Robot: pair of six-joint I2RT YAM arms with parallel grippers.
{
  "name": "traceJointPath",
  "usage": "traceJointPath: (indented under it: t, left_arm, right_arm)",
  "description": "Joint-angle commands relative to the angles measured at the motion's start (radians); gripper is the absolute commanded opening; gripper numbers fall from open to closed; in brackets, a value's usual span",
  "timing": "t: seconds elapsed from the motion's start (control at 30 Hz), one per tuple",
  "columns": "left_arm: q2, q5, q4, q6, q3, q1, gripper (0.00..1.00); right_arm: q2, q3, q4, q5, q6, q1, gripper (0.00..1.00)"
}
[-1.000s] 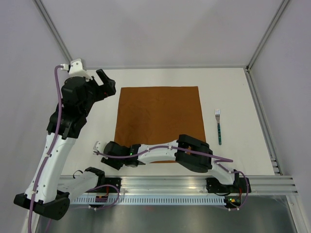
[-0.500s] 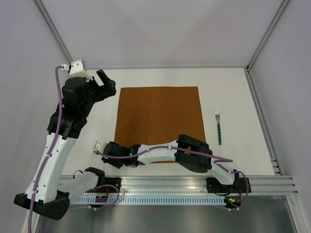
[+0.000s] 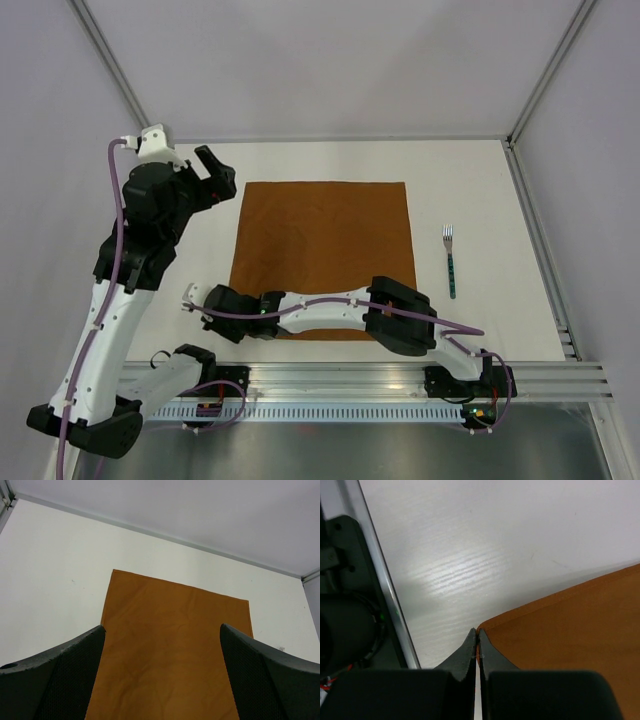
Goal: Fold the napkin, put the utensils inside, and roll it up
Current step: Fold the napkin
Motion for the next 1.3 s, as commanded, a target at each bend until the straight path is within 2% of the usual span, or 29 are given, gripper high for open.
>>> traceJointPath:
  t: [0.0, 0.2, 0.4, 0.87, 1.27]
  left_arm:
    - [-0.026, -0.015, 0.023, 0.019, 0.037, 0.002, 0.99]
    - [-0.040, -0.019, 0.023, 0.021, 0.046, 0.002, 0.99]
    - [-0.051, -0.033, 0.029, 0.013, 0.056, 0.002, 0.99]
    - [0.020, -0.016, 0.143, -0.022, 0.069, 0.002, 0.99]
    - [0.109, 0.002, 0.223, -0.024, 0.079, 0.002, 0.99]
  right_arm:
    - [-0.011, 0.101, -0.060, -0.024, 0.041, 0.010, 0.02]
    - [-0.003, 0.149, -0.090, -0.051, 0.069, 0.017, 0.00]
    - [-0.067, 0.138, -0.093, -0.057, 0.051, -0.016, 0.00]
    - [-0.268, -0.007, -0.071, -0.013, -0.077, -0.263, 0.00]
    - [-0.362, -0.101, -0.034, -0.025, -0.091, -0.518, 0.00]
